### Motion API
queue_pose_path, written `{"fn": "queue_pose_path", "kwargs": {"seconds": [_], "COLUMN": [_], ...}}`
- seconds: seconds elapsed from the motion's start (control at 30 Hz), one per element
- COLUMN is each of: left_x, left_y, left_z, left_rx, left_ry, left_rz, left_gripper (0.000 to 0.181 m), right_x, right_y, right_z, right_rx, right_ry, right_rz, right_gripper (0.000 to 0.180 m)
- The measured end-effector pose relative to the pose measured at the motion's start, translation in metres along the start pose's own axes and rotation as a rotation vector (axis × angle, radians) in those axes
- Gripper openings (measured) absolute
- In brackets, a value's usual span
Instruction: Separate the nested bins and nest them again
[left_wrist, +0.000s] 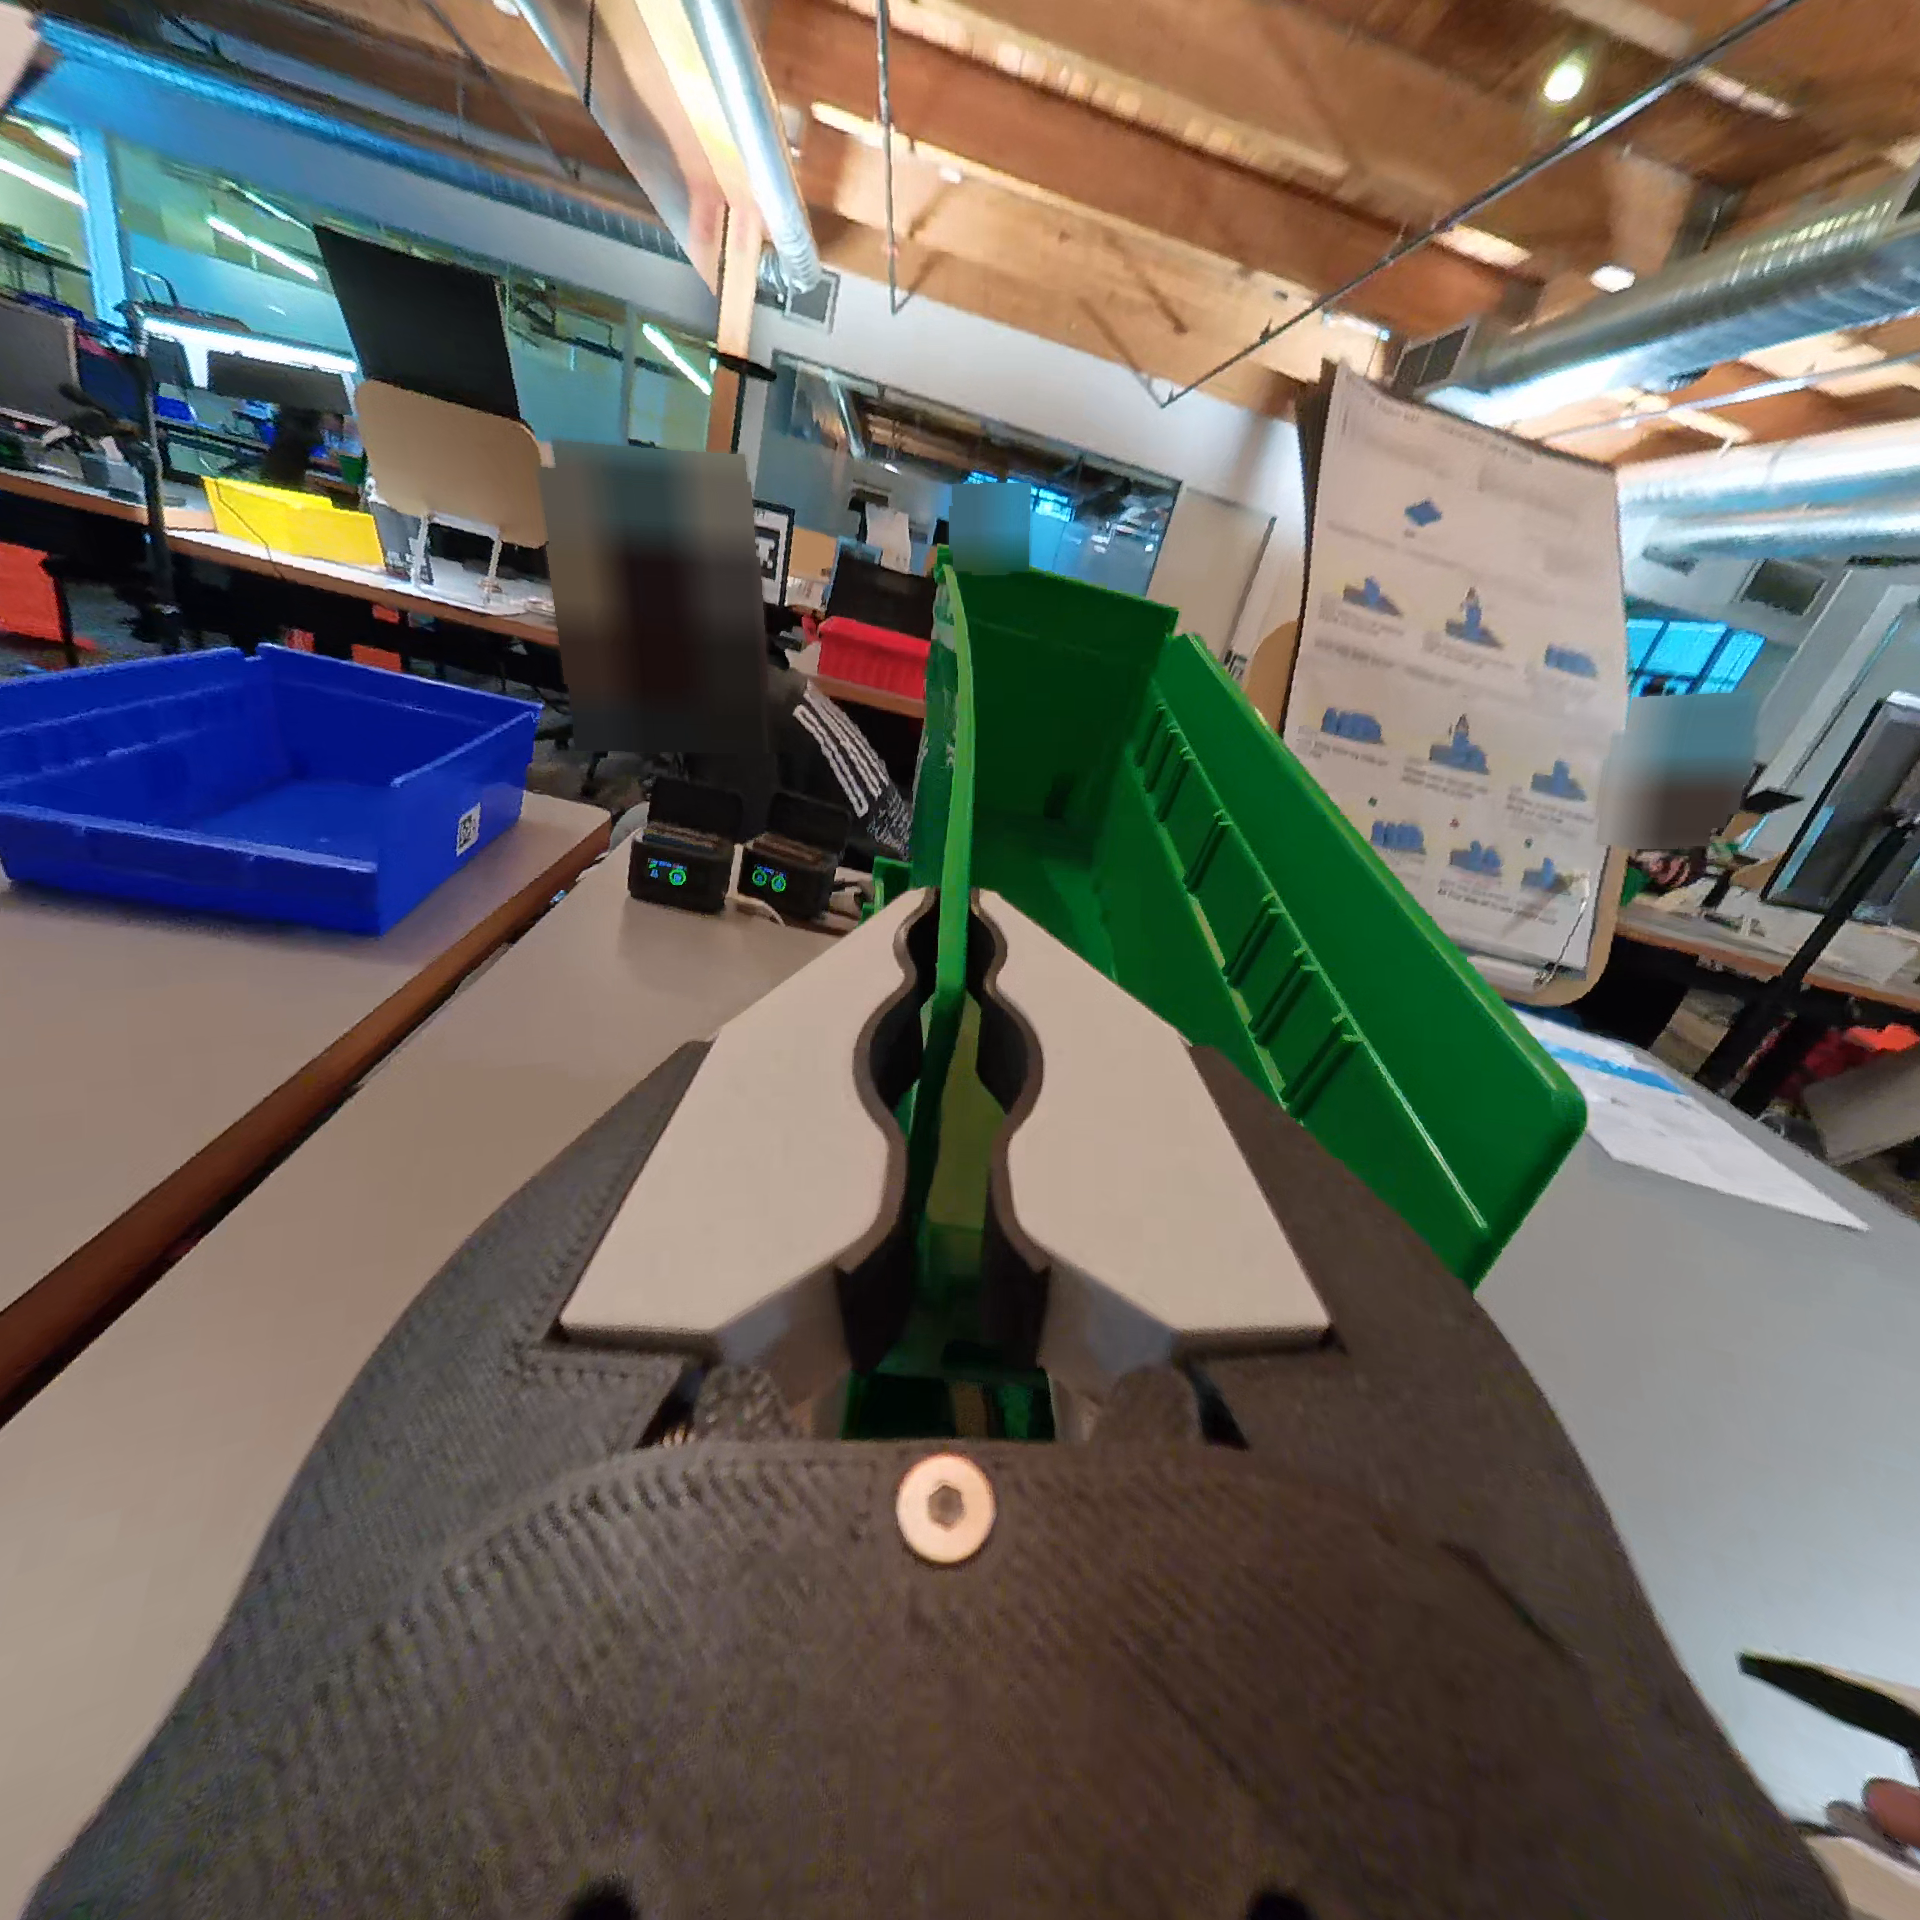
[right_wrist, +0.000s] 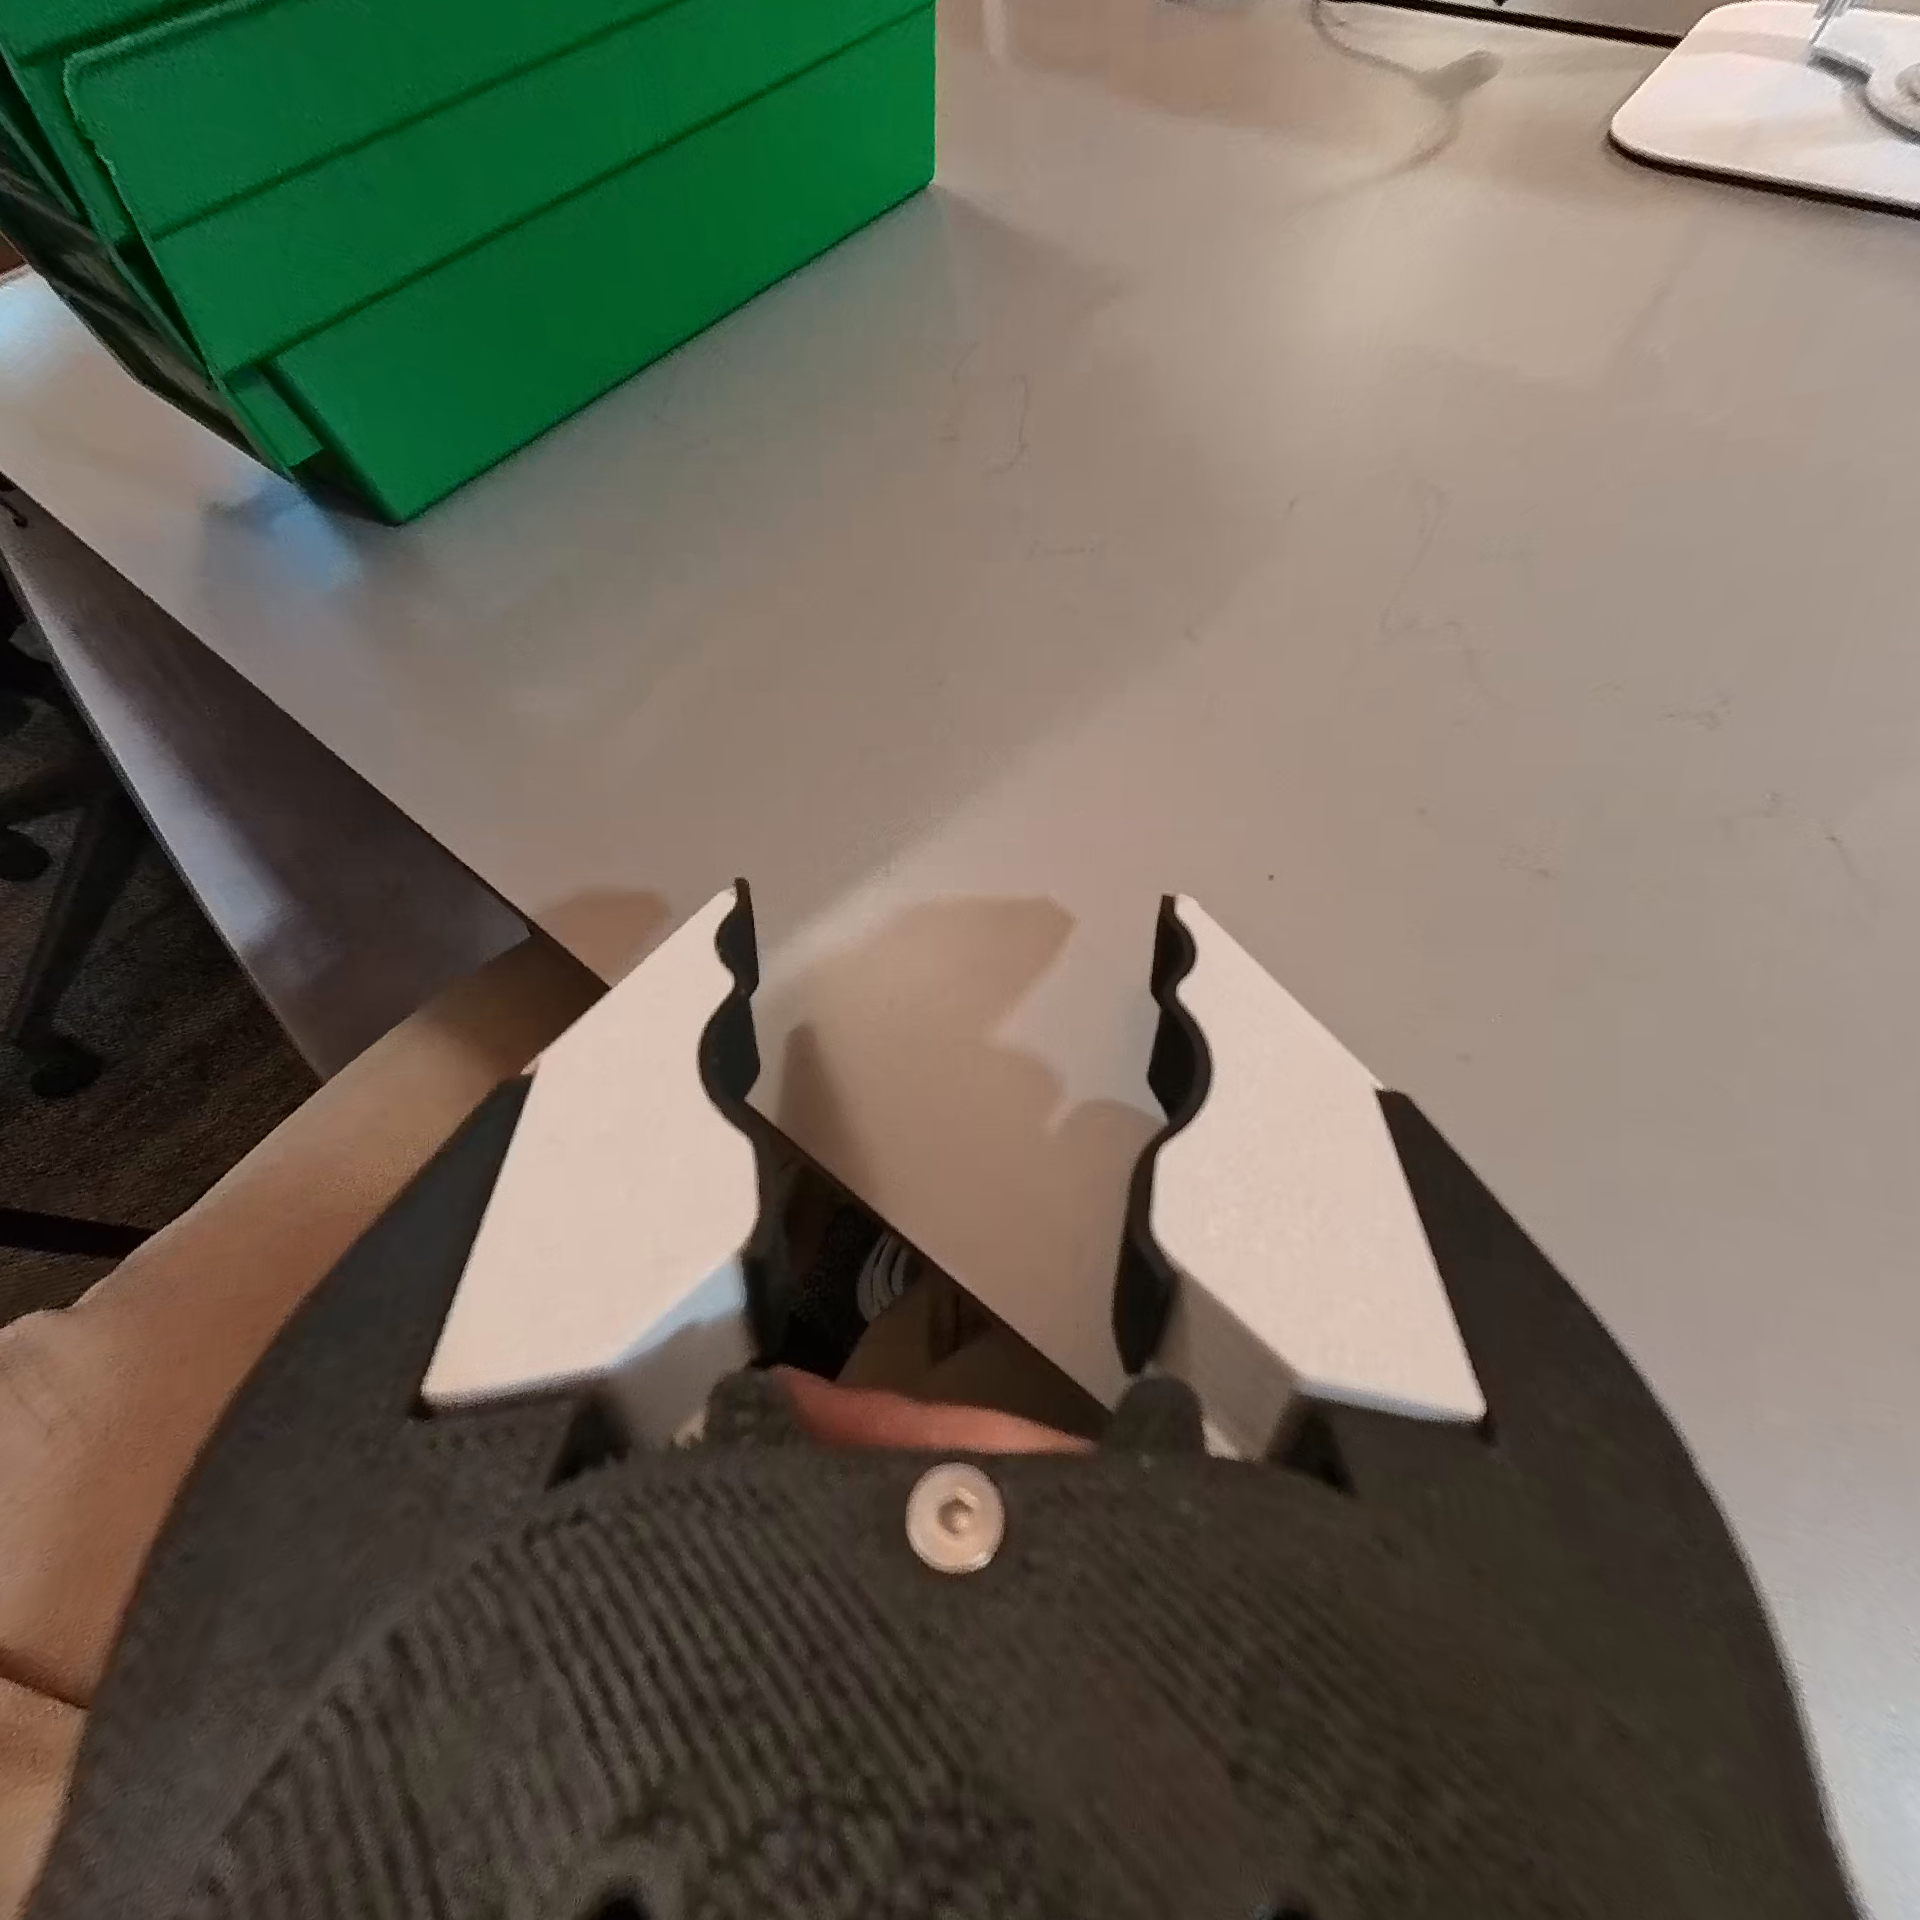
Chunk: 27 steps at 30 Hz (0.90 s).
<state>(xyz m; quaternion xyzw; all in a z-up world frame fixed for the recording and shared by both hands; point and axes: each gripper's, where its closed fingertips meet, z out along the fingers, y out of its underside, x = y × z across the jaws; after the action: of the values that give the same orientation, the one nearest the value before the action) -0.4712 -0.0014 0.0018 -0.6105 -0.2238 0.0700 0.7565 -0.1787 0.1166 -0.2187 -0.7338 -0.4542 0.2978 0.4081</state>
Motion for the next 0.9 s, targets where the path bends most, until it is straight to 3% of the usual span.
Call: {"fn": "queue_pose_path", "kwargs": {"seconds": [0.27,0.43,0.63,0.9], "left_x": [0.061,0.117,0.182,0.242], "left_y": [-0.037,-0.035,0.019,0.111], "left_z": [-0.017,-0.022,-0.01,-0.005], "left_rx": [0.094,0.083,-0.021,-0.134], "left_ry": [0.141,0.283,0.397,0.465], "left_rz": [-0.025,-0.065,-0.086,-0.041], "left_gripper": [0.0,0.0,0.0,0.0], "right_x": [-0.004,-0.031,-0.027,-0.015], "right_y": [-0.032,-0.083,-0.104,-0.099], "right_z": [-0.017,-0.065,-0.117,-0.146], "right_rx": [0.18,0.516,0.739,0.797], "right_ry": [-0.001,-0.173,-0.123,-0.133], "right_rz": [-0.029,0.007,-0.007,0.072], "right_gripper": [0.074,0.075,0.07,0.078]}}
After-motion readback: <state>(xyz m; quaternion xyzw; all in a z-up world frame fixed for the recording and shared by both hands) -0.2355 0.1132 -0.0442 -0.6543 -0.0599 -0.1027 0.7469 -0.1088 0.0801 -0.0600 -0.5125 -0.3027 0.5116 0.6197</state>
